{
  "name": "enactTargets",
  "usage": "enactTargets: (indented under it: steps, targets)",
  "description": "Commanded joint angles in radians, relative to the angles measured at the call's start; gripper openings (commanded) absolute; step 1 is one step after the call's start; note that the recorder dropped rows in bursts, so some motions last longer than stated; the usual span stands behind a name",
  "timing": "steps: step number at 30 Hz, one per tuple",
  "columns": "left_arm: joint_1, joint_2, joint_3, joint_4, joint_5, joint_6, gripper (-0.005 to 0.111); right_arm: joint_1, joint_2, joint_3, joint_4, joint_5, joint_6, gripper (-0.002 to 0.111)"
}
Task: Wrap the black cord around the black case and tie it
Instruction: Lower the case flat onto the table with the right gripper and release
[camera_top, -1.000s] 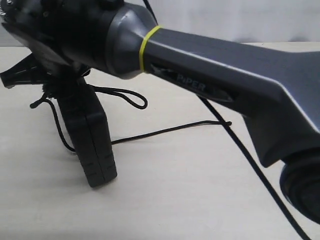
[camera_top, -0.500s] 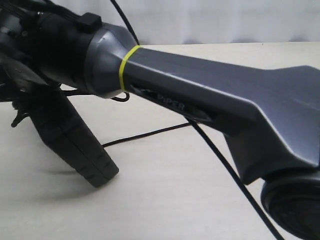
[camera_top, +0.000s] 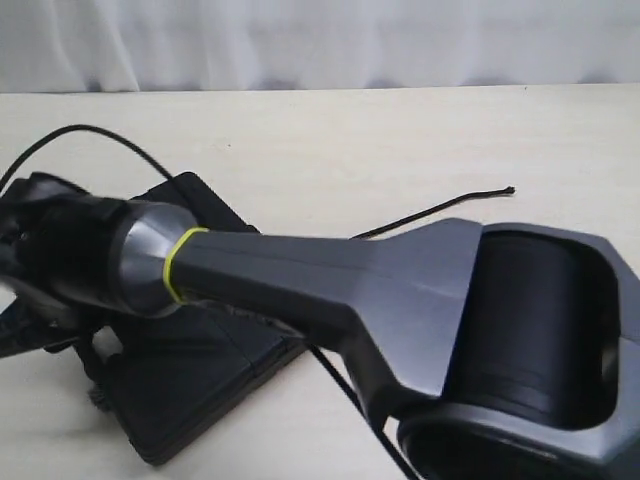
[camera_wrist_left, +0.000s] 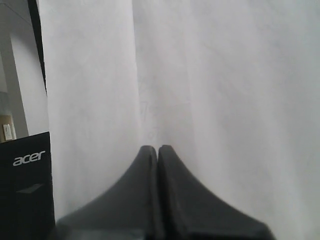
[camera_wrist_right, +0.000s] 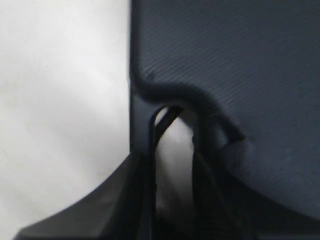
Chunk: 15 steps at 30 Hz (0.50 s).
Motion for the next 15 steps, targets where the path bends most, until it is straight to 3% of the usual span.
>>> enactTargets:
  steps: [1, 6, 15]
  targets:
    - [0.000, -0.005, 0.000, -0.007, 0.013, -0.005, 0.000, -0.080, -0.028, -0.005, 0.040, 0.002, -0.048, 0.035]
    - [0.000, -0.005, 0.000, -0.007, 0.024, -0.006, 0.000, -0.156, -0.065, -0.005, 0.229, 0.012, -0.203, 0.056]
    - [0.000, 0.104, 0.035, -0.003, 0.028, 0.056, 0.000, -0.261, -0.250, -0.005, 0.207, 0.170, -0.252, 0.058]
